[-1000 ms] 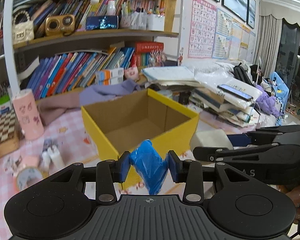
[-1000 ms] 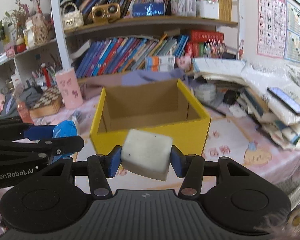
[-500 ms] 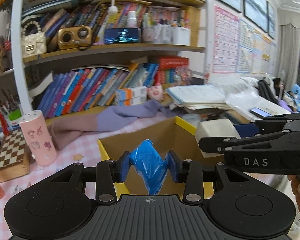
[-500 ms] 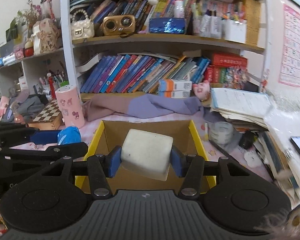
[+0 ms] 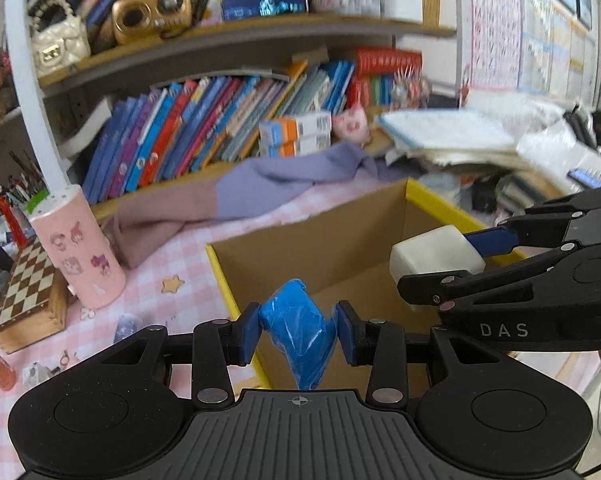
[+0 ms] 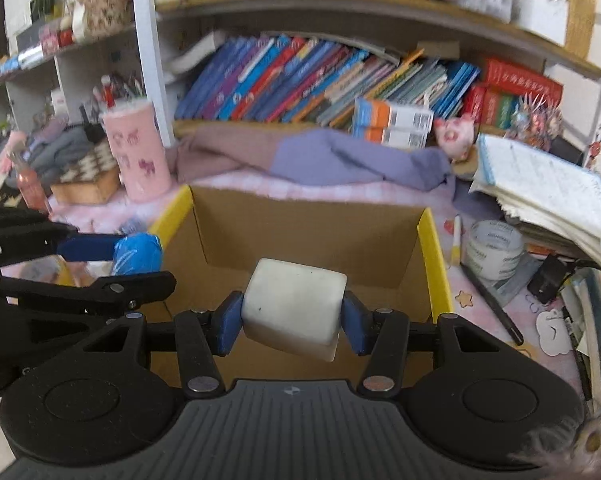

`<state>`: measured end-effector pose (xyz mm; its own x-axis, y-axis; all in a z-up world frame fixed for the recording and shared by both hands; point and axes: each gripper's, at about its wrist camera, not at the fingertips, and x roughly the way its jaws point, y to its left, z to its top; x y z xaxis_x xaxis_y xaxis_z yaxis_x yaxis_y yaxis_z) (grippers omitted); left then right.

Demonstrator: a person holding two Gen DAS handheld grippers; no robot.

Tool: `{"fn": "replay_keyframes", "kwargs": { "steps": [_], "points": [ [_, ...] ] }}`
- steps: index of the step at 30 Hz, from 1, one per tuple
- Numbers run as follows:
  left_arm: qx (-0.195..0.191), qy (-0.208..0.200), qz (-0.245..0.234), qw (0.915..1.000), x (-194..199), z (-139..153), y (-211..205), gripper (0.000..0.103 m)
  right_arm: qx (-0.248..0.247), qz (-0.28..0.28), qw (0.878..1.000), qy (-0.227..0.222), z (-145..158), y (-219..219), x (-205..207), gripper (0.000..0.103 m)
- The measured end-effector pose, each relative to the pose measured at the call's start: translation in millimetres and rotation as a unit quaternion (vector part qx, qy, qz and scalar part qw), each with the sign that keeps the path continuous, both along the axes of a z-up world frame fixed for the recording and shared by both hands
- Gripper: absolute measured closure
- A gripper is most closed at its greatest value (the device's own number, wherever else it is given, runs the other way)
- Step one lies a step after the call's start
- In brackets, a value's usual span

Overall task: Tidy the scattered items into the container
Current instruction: 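Carry the blue packet and soap bar with both tools over the yellow box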

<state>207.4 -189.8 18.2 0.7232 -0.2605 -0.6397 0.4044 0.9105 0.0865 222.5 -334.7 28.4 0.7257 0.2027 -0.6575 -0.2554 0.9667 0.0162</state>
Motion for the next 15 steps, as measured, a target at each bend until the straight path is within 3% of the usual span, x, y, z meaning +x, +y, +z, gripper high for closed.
{"fn": "replay_keyframes", "kwargs": {
  "steps": [10,15],
  "points": [
    [0.039,0.052,-0.008,0.9978,18,-30,-22,0.064,-0.011,0.016,0.995,0.099,-47,-11,27,0.053],
    [0.046,0.061,-0.018,0.9969,19,-37,-31,0.064,-0.008,0.004,0.993,0.115,-58,-18,26,0.053]
  ]
}}
